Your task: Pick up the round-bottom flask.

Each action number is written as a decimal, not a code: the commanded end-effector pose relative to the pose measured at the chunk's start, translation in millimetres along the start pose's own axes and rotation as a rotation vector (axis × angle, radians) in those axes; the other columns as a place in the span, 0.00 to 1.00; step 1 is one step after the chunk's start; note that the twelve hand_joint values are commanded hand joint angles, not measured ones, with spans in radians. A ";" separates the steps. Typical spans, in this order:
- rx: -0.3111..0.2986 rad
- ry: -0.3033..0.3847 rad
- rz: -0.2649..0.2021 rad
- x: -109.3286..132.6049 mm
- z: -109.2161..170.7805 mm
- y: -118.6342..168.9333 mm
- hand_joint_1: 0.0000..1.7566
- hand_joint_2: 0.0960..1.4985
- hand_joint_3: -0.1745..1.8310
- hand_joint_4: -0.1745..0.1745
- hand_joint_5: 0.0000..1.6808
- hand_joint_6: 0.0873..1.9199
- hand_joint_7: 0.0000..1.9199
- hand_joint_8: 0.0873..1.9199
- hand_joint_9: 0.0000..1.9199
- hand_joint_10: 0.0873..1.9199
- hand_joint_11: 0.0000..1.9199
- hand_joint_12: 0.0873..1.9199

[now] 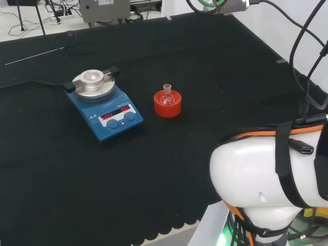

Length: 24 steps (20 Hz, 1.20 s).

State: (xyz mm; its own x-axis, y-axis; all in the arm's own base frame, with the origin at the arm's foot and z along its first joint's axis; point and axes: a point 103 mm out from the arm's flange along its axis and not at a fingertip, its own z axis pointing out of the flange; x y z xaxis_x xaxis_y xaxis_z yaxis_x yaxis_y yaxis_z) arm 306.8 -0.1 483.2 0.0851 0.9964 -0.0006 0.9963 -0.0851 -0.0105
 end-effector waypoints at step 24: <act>-0.002 0.059 0.054 -29.8 57.4 38.6 0.12 0.84 0.20 0.38 0.21 0.00 0.10 0.27 0.14 0.33 0.00 0.62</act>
State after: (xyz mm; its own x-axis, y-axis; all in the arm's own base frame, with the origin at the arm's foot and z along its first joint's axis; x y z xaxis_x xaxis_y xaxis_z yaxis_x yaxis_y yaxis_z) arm 327.5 -19.3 451.3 0.1164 0.9930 0.0218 0.9932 -0.1163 -0.0033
